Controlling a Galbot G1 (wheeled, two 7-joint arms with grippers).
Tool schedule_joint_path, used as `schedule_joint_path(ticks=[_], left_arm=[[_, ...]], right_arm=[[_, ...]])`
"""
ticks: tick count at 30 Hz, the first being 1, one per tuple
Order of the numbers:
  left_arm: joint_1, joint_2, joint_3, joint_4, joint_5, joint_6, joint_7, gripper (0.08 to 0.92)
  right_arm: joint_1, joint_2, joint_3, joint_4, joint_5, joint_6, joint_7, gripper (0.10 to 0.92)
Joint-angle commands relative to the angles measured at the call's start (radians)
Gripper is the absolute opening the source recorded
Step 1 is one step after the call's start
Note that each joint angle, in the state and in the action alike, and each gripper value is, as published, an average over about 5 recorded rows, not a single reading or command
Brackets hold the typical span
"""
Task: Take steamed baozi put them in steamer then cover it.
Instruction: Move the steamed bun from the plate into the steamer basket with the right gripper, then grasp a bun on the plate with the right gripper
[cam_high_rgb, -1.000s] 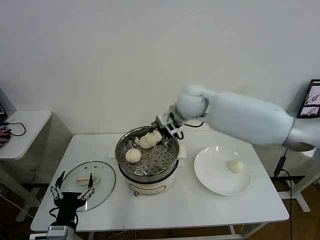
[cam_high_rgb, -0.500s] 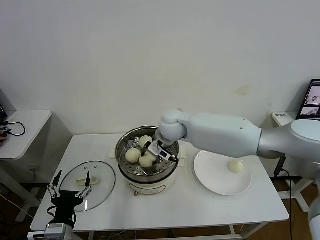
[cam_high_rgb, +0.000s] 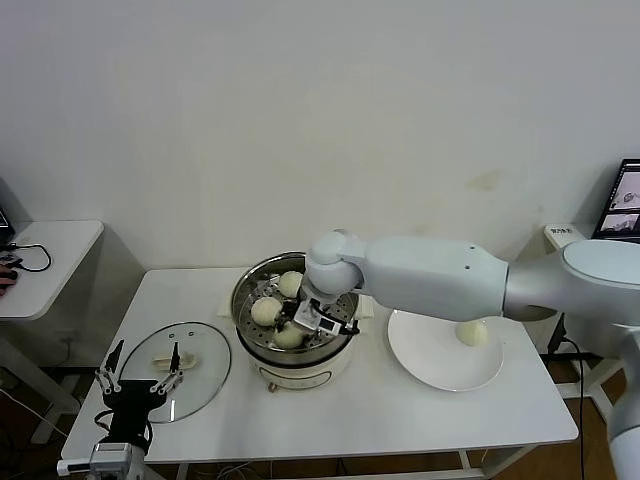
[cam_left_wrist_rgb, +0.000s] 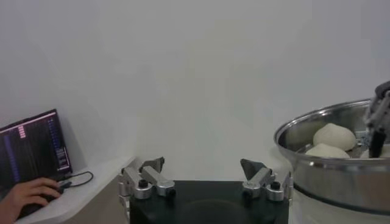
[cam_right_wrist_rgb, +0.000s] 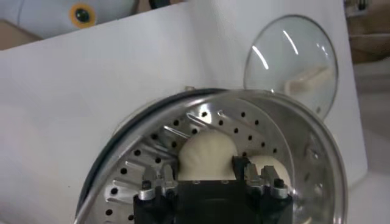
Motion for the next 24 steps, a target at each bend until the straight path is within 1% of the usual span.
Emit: schedule_joint_path(ticks=[1,7,10,15,19,21,24], left_arm=[[-0.006,0.001,0.002,0.004,-0.002,0.002,0.001,0.823],[-0.007,0.003,0.005,0.003,-0.001,0.003,0.001,0.823],[-0.006,0.005,0.004,-0.001,-0.001,0.003,0.001,0.823],[-0.004,0.008,0.004,-0.008,-0.002,0.004,0.002,0.823],[-0.006,0.015,0.0,-0.009,-0.006,0.005,0.002,0.823],[-0.007,0.019,-0.002,-0.012,-0.009,0.006,0.002,0.823],[-0.007,0.025,-0.002,-0.017,-0.012,0.008,0.003,0.823]], right_arm=[[0.005,-0.003,-0.005,0.009,-0.019,0.045,0.006,0.601],[0.031,-0.029,0.027,0.01,0.011,0.049,0.024,0.765],[0.048,-0.044,0.059,0.003,0.024,0.047,0.027,0.812],[0.084,-0.087,0.109,0.002,0.07,0.024,0.016,0.822],[0.114,-0.147,0.156,-0.01,0.13,-0.031,0.0,0.823],[0.121,-0.187,0.189,-0.023,0.176,-0.102,-0.003,0.823],[0.12,-0.263,0.242,-0.023,0.257,-0.277,-0.007,0.822]])
